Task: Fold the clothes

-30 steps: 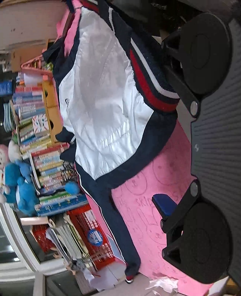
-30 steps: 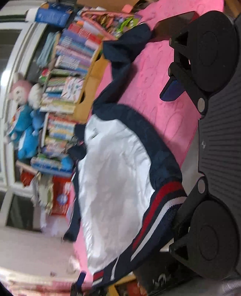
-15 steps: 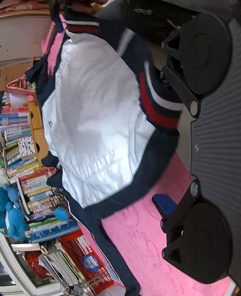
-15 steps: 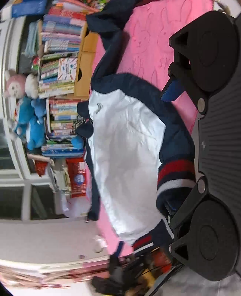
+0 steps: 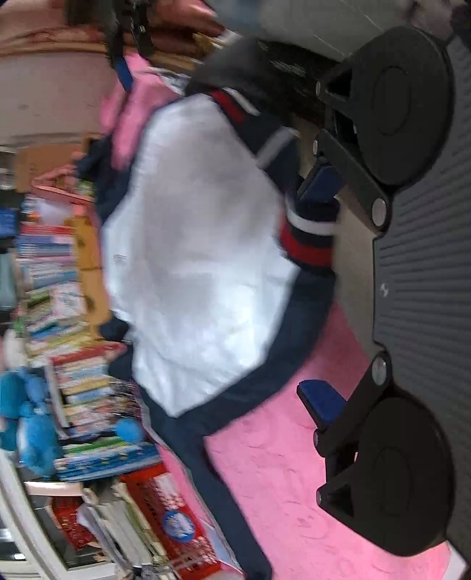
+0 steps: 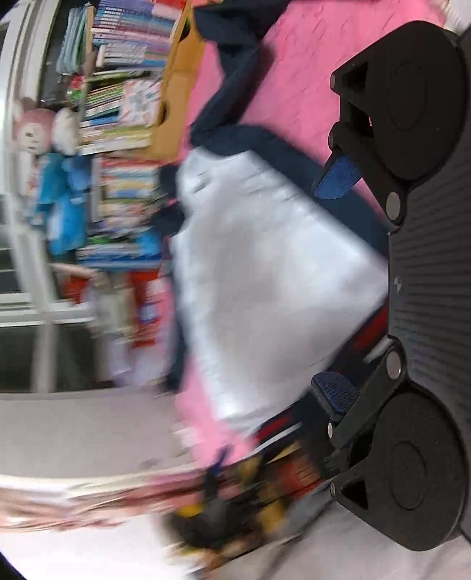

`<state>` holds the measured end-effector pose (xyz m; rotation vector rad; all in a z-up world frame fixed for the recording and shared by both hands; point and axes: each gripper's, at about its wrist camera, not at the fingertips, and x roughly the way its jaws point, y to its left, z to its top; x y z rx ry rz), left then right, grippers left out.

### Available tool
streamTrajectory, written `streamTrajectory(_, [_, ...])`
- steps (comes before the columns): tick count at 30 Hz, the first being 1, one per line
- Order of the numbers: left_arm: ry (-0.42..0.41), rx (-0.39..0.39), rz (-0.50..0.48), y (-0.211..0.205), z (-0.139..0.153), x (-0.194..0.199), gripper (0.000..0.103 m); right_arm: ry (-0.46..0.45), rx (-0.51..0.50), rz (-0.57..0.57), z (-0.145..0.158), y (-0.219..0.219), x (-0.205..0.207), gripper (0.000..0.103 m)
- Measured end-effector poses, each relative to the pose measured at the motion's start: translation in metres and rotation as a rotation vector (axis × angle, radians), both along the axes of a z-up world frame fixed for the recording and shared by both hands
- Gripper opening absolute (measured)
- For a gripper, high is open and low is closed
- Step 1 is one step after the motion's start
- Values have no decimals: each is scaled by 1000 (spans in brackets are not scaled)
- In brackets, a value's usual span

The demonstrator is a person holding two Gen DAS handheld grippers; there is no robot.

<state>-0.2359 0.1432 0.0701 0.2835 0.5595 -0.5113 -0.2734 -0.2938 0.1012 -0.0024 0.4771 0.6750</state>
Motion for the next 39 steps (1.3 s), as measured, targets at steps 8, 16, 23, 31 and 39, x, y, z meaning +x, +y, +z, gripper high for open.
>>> streamTrajectory(8, [-137,-155,-51,-2,42,39,103,-146,-135,159,-10,88,80,101])
streamTrajectory(16, [58,-66,47,-24,-32,97,103,-6,-157,121,-61,83,108,100])
streamTrajectory(23, [7,39,11,-29,-9,101,103,4,-135,-125,-48,10,112,102])
streamTrajectory(31, [-89,-4,43,-92,36,178,103,7,-34,-785,-28,-121,140,95])
streamTrajectory(39, [-109,-10,62,-214,33,295,103,20,-8,-933,3,-177,205,98])
